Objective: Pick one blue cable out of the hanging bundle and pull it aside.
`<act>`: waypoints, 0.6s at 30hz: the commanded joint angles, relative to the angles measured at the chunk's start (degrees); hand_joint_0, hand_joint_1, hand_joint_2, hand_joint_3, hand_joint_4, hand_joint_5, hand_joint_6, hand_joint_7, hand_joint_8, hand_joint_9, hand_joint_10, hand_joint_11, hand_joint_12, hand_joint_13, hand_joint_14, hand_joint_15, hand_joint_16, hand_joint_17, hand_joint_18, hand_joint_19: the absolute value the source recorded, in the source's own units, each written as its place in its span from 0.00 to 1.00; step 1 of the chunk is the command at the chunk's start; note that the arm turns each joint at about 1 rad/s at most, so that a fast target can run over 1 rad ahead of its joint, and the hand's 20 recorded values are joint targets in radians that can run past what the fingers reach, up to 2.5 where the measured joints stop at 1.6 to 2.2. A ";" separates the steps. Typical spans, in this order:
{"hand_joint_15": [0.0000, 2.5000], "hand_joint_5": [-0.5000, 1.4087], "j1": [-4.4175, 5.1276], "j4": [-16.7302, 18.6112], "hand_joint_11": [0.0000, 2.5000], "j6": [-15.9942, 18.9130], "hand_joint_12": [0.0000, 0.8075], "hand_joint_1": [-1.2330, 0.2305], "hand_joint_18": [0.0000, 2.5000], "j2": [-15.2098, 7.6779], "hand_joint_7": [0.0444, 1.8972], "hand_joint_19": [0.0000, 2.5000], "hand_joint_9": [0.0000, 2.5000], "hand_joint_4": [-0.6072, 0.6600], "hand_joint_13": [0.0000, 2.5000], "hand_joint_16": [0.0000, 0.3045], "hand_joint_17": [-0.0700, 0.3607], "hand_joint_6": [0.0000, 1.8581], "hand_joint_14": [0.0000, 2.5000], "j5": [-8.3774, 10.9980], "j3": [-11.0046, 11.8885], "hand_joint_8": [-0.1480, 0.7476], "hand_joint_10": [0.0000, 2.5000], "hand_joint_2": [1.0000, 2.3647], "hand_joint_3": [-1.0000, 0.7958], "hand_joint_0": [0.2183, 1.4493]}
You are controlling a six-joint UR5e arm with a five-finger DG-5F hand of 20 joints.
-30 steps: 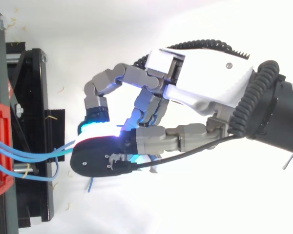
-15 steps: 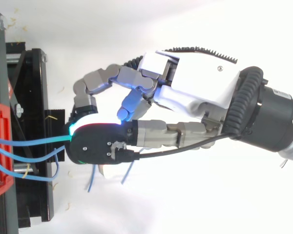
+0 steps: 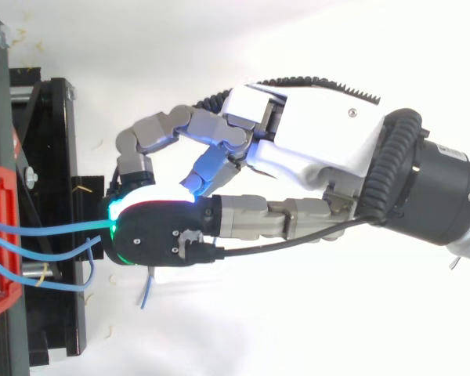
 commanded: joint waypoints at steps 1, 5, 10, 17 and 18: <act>0.24 0.24 0.02 0.02 0.23 -0.40 0.57 0.34 0.31 -0.01 0.75 0.20 0.38 0.26 0.35 0.20 0.47 0.47 0.01 0.06 0.00 0.49 0.01 0.57 0.59 0.22; 0.25 0.24 0.02 -0.07 0.23 -0.67 0.57 0.34 0.30 -0.01 0.76 0.20 0.38 0.26 0.35 0.20 0.48 0.47 0.01 0.06 0.00 0.49 0.01 0.56 0.59 0.22; 0.25 0.24 0.02 0.02 0.24 -0.67 0.57 0.34 0.30 -0.01 0.76 0.21 0.38 0.27 0.35 0.20 0.48 0.46 0.01 0.06 -0.09 0.49 0.01 0.57 0.59 0.22; 0.26 0.24 0.02 -0.07 0.24 -0.67 0.58 0.34 0.31 -0.01 0.76 0.21 0.39 0.27 0.36 0.20 0.48 0.46 0.01 0.06 0.00 0.49 0.01 0.56 0.59 0.22; 0.26 0.24 0.02 0.02 0.25 -0.67 0.57 0.34 0.31 -0.01 0.76 0.22 0.39 0.26 0.36 0.20 0.47 0.46 0.01 0.06 -0.09 0.49 0.01 0.55 0.59 0.22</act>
